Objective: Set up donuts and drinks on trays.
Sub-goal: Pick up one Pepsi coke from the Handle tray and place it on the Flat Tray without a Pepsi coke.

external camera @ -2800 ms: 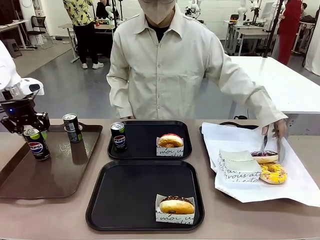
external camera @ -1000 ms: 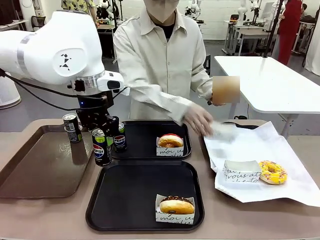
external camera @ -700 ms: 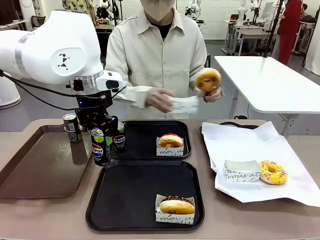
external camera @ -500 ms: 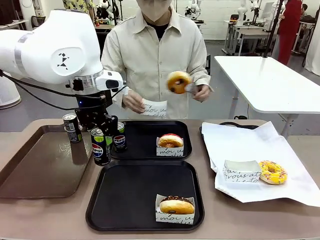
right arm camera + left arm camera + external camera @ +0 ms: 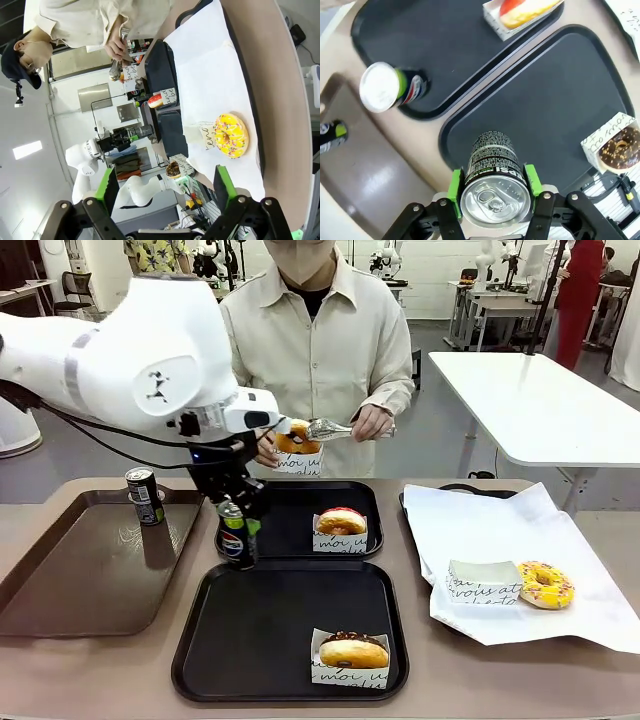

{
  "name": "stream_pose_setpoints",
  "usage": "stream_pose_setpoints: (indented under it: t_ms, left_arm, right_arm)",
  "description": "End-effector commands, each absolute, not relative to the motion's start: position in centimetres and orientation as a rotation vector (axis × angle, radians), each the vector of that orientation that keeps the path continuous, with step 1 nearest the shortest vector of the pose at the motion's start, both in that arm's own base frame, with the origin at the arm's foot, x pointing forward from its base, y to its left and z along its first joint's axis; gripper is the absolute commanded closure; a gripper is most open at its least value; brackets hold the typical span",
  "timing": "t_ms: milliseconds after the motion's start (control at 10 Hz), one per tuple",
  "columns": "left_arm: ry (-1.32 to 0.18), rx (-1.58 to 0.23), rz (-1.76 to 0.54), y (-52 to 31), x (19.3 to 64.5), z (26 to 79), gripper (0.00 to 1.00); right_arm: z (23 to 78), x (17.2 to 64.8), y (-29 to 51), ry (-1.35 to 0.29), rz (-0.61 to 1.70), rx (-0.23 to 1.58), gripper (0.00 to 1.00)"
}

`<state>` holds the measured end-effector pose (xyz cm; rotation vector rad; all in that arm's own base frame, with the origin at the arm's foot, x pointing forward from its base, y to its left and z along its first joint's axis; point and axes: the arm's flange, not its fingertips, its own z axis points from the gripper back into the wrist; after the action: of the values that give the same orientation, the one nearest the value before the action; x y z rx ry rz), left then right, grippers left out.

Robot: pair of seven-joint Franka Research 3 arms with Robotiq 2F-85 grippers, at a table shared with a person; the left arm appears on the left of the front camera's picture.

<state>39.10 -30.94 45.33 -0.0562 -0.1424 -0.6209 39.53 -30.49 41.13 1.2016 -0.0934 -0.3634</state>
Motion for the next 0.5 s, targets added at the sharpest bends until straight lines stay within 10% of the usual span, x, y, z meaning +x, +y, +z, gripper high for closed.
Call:
stream_pose_setpoints:
  t_ms: [0,400]
  left_arm:
    - [-0.153,-0.091,-0.652,-31.9,39.5,43.7,0.41]
    - [-0.151,-0.147,-0.718,-30.1,35.2,47.4,0.41]
  right_arm:
    - [41.2,39.6,-30.5,-0.110,-0.360,1.218,0.00]
    - [41.2,39.6,-30.5,-0.110,-0.360,1.218,0.00]
